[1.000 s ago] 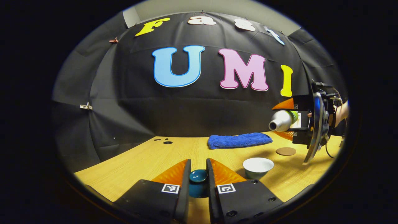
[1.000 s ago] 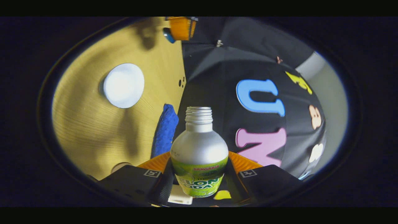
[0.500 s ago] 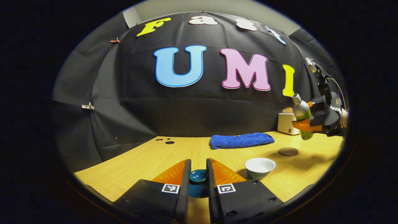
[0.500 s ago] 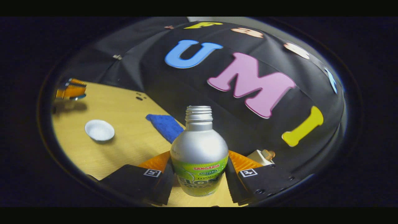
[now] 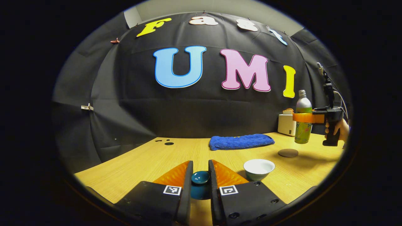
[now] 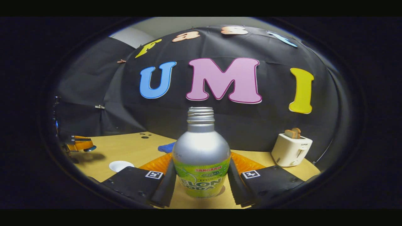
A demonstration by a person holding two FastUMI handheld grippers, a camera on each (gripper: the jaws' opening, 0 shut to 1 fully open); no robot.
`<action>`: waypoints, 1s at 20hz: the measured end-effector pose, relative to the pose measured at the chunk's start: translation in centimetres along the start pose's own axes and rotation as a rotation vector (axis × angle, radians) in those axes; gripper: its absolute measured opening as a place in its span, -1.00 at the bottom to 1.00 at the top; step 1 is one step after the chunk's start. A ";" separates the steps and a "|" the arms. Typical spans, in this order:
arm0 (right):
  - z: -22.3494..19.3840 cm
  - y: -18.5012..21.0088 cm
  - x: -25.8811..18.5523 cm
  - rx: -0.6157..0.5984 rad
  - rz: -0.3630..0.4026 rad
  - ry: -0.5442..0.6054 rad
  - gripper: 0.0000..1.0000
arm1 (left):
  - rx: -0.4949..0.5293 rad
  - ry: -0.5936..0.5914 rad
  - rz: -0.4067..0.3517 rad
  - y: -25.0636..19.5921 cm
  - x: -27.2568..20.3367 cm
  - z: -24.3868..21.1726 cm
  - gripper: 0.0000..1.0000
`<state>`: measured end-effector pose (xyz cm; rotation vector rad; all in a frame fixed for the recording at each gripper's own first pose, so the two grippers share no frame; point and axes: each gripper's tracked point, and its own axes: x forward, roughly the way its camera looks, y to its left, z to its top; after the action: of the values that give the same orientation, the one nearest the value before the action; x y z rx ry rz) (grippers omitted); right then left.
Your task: Open the teacup lid with one hand, grasp the water bottle and pour water into the teacup with the other hand; after pouring, place the water bottle on the coaster and then close the teacup lid.
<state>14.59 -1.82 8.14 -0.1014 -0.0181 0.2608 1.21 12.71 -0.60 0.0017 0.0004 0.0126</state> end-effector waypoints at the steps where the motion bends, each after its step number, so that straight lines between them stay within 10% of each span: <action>1: -0.4 0.2 0.7 -0.009 0.012 -0.009 0.51 | 0.001 -0.001 -0.001 0.0 0.0 0.1 -0.41; 20: -7.0 -2.8 5.1 0.051 -0.047 0.053 0.64 | 0.002 0.000 -0.012 0.0 -0.1 0.1 -0.40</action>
<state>20.46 -3.88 1.53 -0.0571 0.0391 0.2112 1.14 12.68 -0.54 0.0038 0.0002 0.0007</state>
